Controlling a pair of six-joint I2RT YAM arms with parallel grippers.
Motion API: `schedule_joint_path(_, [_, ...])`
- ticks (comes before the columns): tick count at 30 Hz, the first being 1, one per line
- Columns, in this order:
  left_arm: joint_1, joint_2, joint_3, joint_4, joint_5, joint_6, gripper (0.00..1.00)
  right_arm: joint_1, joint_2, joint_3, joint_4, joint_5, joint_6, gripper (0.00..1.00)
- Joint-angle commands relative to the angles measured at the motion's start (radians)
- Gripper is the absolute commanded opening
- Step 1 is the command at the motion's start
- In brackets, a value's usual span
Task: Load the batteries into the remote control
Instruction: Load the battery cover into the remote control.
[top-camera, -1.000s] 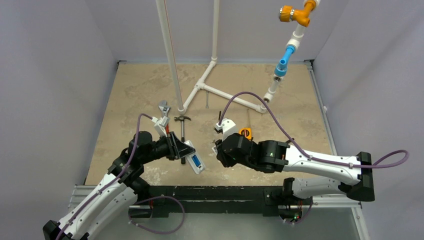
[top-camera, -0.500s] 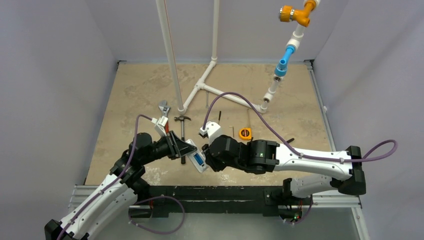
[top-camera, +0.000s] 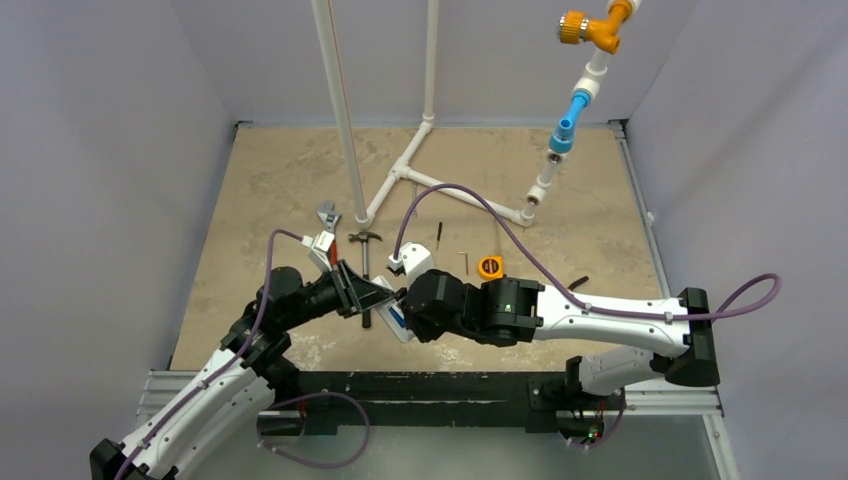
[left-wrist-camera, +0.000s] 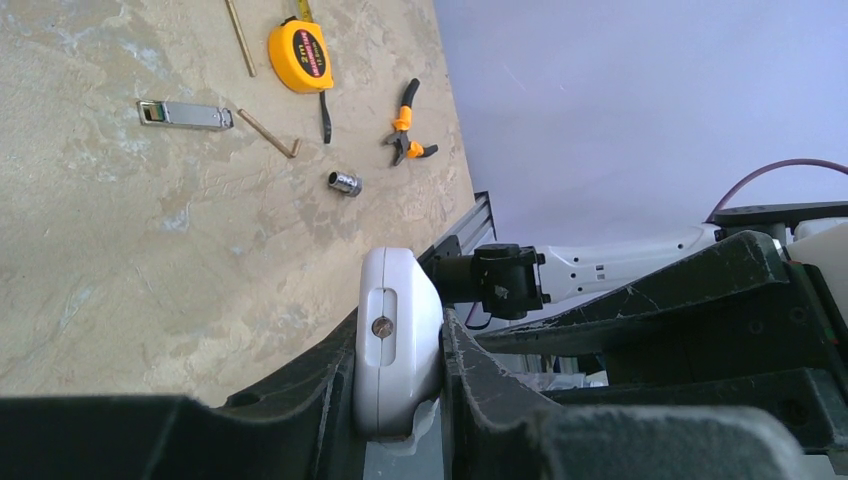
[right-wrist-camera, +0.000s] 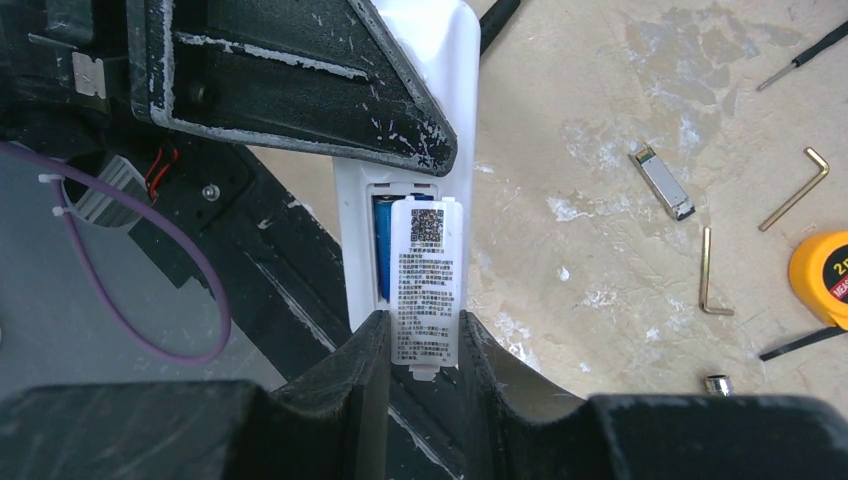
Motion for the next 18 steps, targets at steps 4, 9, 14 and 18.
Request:
schedule_joint_path(4, [0.007,0.000,-0.012,0.075,0.009,-0.021,0.00,0.005,0.000,0.045,0.029,0.021,0.003,0.09])
schedule_joint_path(9, [0.007,-0.005,-0.021,0.074,0.009,-0.026,0.00,0.006,-0.004,0.041,0.052,0.016,0.005,0.09])
schedule_joint_path(14, [0.006,0.004,-0.024,0.123,0.020,-0.038,0.00,0.006,0.002,0.035,0.067,0.004,0.005,0.09])
schedule_joint_path(18, [0.007,0.010,-0.028,0.140,0.028,-0.045,0.00,0.006,0.005,0.032,0.067,0.004,0.007,0.09])
